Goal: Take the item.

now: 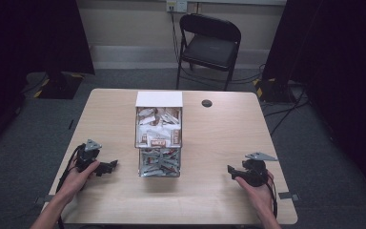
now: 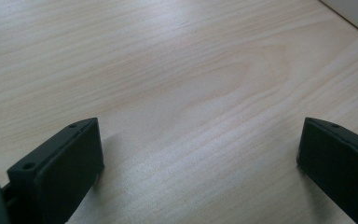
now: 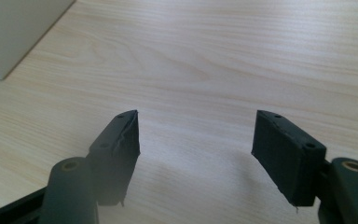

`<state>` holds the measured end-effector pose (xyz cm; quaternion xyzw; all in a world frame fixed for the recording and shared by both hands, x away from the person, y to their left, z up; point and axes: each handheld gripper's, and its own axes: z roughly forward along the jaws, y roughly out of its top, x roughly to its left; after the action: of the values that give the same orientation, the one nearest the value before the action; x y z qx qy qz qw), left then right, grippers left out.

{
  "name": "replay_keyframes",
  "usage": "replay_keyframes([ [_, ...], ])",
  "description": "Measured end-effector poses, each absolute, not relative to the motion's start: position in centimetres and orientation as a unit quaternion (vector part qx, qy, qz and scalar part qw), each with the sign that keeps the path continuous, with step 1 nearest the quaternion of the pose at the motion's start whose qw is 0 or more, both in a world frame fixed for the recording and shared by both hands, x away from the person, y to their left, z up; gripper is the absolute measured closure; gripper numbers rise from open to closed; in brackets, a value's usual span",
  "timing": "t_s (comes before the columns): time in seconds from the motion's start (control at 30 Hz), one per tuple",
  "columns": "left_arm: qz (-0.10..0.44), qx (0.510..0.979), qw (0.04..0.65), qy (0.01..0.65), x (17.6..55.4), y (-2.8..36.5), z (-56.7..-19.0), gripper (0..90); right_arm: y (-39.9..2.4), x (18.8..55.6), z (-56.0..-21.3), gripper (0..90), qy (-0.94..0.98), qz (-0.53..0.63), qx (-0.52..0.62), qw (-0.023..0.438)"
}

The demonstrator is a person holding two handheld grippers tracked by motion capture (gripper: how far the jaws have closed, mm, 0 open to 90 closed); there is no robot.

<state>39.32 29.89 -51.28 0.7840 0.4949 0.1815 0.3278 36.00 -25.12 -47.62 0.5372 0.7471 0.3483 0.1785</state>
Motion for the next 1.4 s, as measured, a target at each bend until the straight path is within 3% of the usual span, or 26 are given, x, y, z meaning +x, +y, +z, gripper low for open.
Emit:
replay_keyframes([
  [0.5,0.181,0.783,0.329,0.496,39.3,29.9,-51.3,0.0,-23.9,35.1,-45.7,45.2,0.757,0.381,0.507,0.159],
  [1.4,0.181,0.784,0.328,0.495,39.3,29.9,-51.3,0.0,-18.9,33.6,-42.8,51.1,0.793,0.416,0.427,0.127],
])
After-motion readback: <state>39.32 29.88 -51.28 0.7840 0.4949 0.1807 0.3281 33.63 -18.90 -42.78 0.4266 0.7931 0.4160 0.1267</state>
